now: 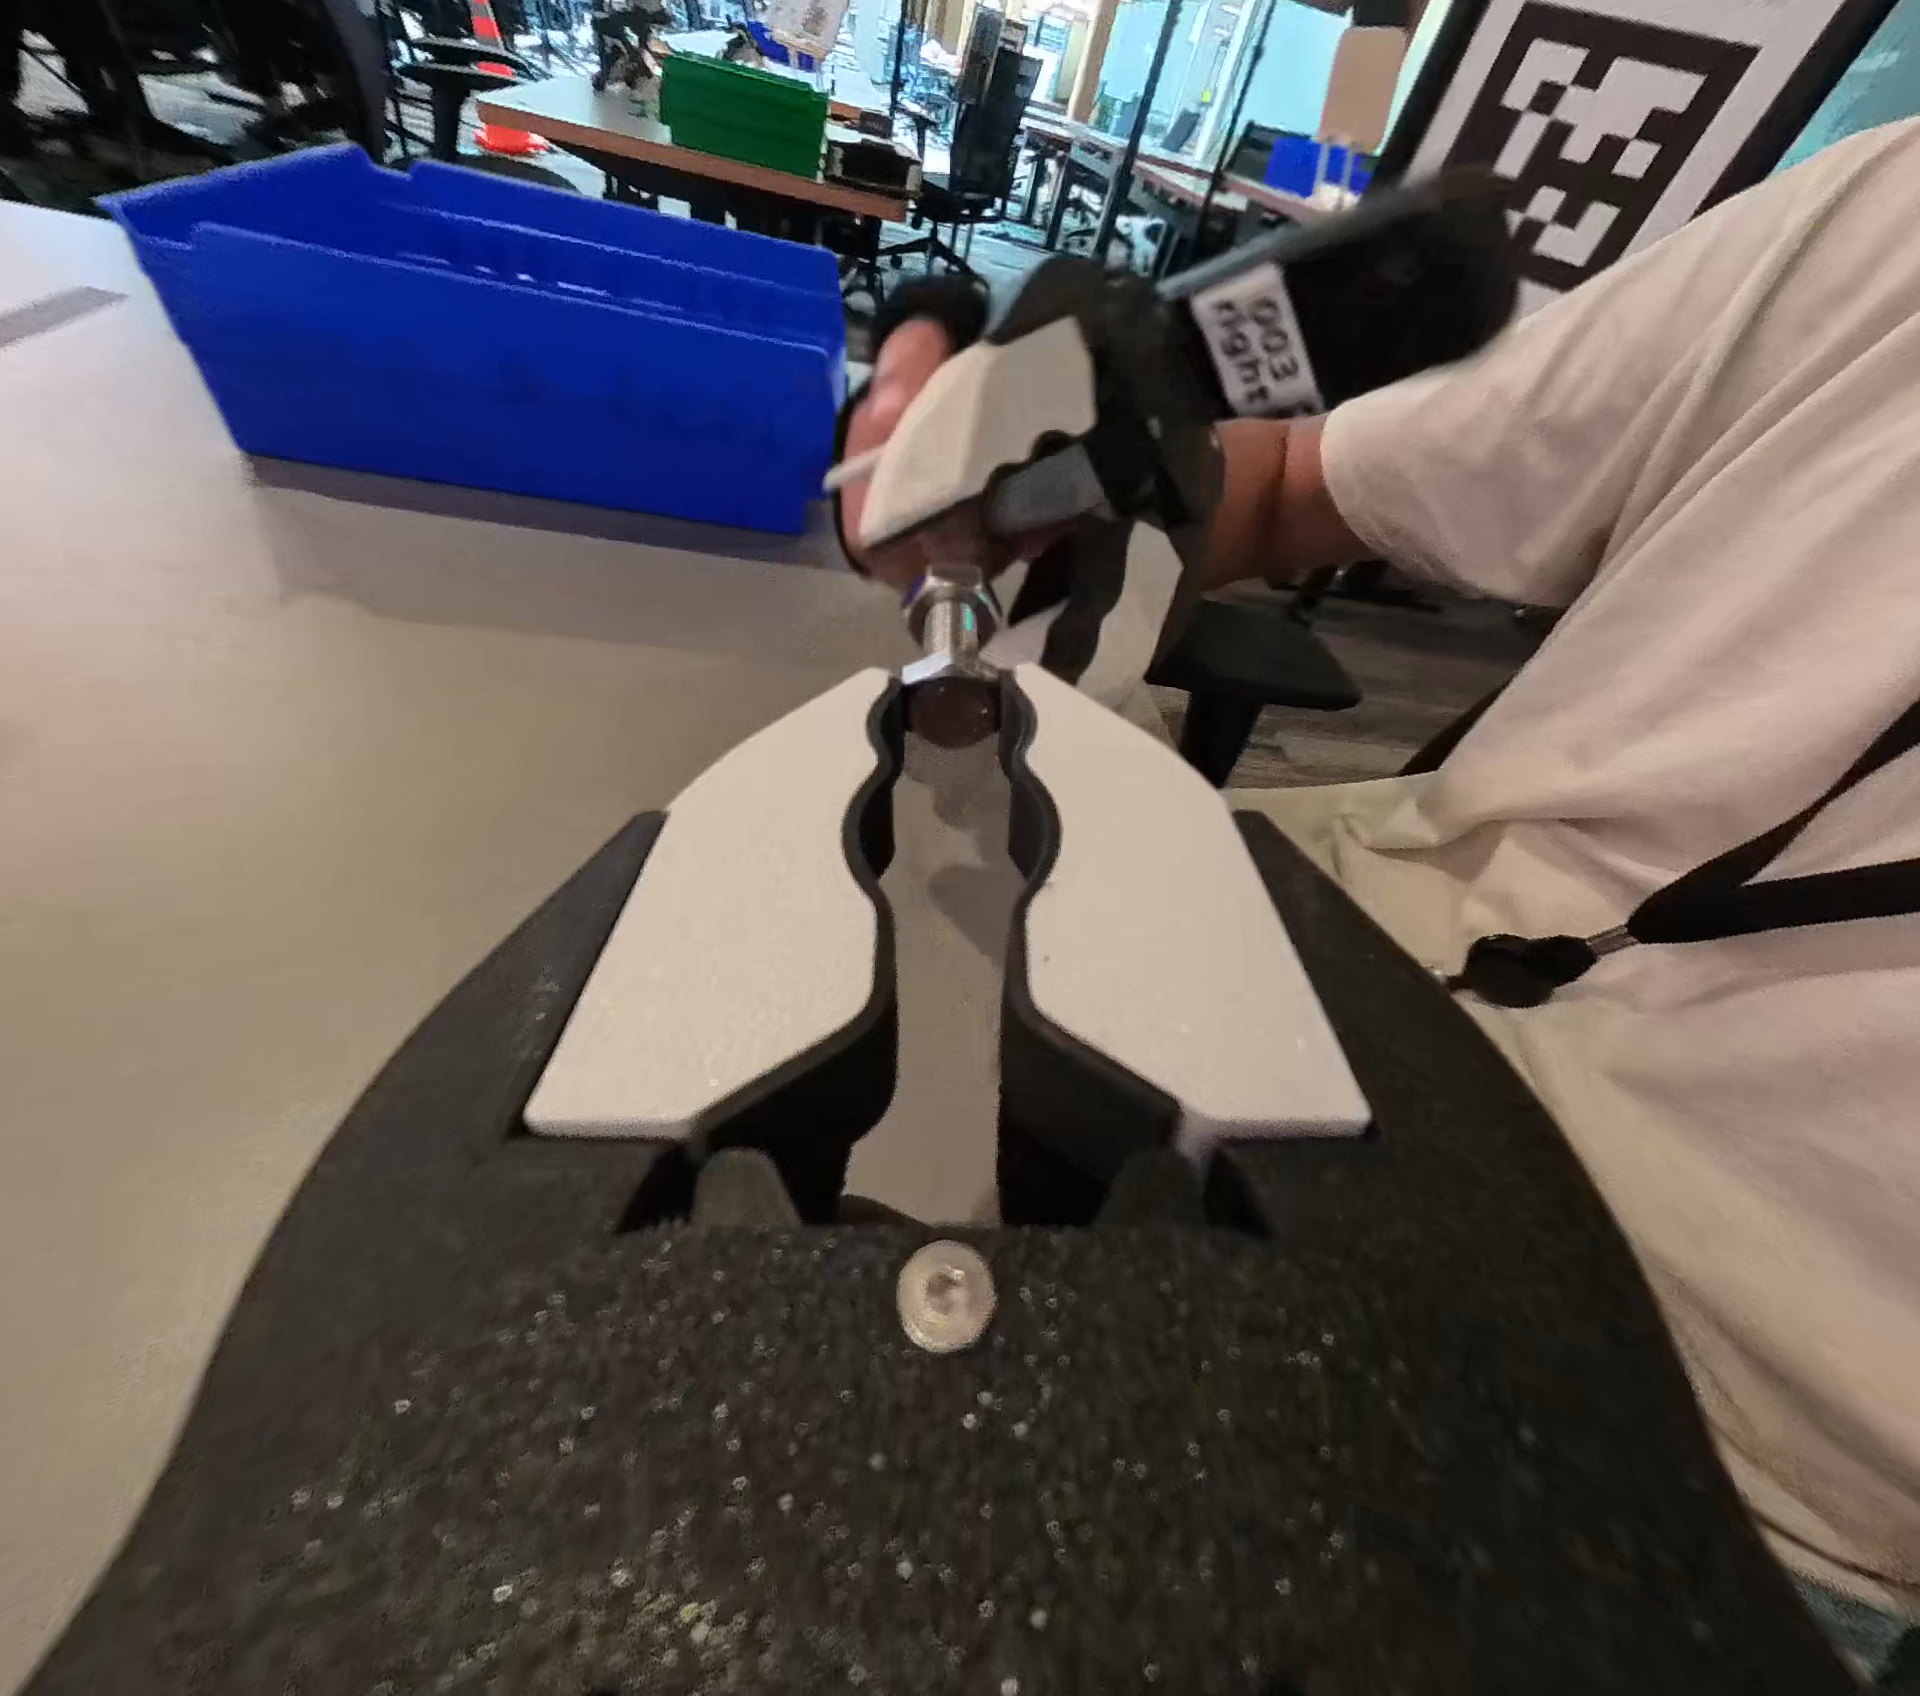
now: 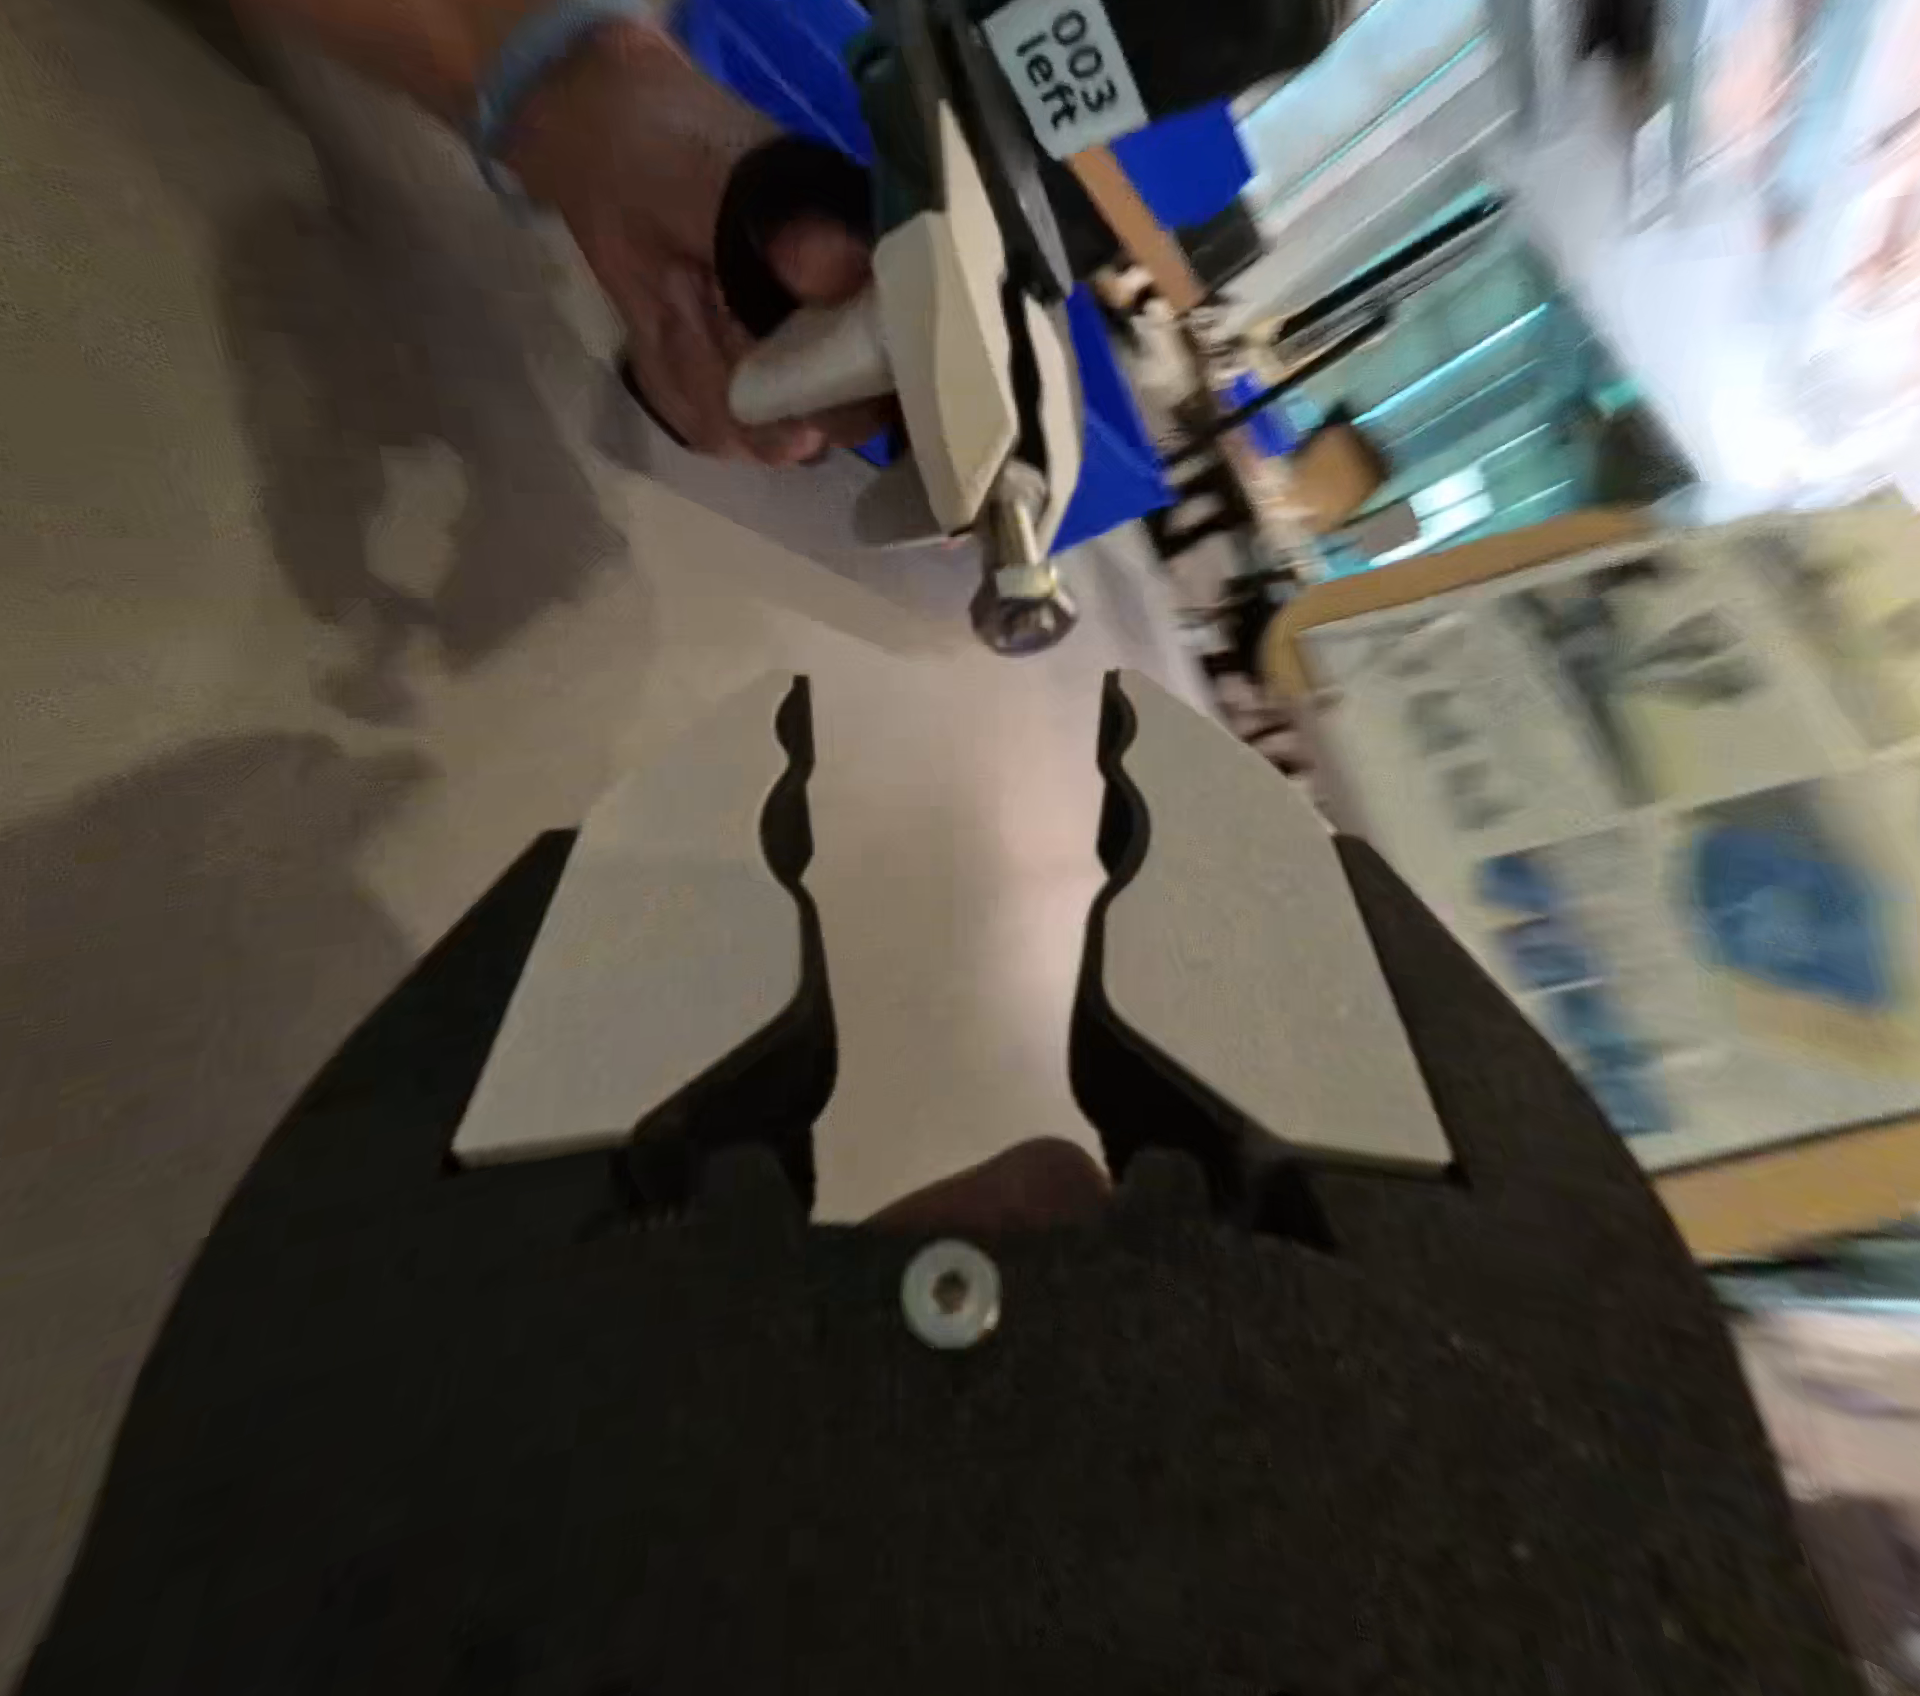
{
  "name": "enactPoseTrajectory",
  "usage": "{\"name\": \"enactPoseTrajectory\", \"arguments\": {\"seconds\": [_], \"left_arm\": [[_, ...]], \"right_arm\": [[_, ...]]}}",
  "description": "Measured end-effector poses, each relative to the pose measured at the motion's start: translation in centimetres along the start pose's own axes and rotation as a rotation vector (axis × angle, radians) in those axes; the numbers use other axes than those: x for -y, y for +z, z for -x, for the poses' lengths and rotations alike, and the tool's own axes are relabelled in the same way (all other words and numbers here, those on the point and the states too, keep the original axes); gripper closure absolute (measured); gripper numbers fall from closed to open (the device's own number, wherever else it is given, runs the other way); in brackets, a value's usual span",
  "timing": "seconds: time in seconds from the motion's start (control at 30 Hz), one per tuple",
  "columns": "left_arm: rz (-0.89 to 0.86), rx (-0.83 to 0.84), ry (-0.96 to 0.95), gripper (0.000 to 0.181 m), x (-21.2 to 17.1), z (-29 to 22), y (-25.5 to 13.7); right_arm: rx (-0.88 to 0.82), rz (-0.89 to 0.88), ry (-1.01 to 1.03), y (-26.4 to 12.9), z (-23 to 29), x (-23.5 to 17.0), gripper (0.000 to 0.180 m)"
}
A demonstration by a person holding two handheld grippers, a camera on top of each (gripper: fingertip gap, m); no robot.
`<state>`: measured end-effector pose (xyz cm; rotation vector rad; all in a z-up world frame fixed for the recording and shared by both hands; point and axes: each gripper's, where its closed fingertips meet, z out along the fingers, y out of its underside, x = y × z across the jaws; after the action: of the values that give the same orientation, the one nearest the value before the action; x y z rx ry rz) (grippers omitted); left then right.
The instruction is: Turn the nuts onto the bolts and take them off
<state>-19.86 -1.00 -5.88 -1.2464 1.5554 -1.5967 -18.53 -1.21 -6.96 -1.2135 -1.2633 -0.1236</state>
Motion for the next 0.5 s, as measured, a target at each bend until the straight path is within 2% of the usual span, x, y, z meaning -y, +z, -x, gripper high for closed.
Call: {"name": "enactPoseTrajectory", "arguments": {"seconds": [0.1, 0.17, 0.23, 0.27, 0.37, 0.43, 0.5], "left_arm": [[0.006, -0.028, -0.032, 0.164, -0.4, -0.1, 0.3], [0.024, -0.035, -0.030, 0.164, -0.7, -0.2, 0.5], [0.054, -0.019, -0.011, 0.164, -1.3, -0.2, 0.8], [0.057, -0.007, -0.005, 0.164, -1.3, 0.0, 0.8], [0.058, 0.003, 0.021, 0.164, -1.2, -0.1, 0.8], [0.051, 0.021, 0.064, 0.164, -0.9, -0.3, 0.9], [0.063, 0.048, 0.113, 0.164, -0.9, -0.3, 0.9]], "right_arm": [[-0.050, 0.036, -0.298, 0.2, 0.2, 0.6, 0.131], [-0.070, 0.045, -0.358, 0.5, 0.0, 0.7, 0.138], [-0.041, 0.046, -0.362, 0.7, 0.1, 0.7, 0.162], [-0.028, 0.054, -0.335, 0.8, 0.0, 0.5, 0.162], [0.078, 0.029, -0.071, 0.8, 0.1, 0.6, 0.162], [0.197, -0.028, 0.228, 0.5, -0.1, 1.0, 0.162], [0.354, -0.080, 0.611, 0.4, 0.0, 1.2, 0.162]]}}
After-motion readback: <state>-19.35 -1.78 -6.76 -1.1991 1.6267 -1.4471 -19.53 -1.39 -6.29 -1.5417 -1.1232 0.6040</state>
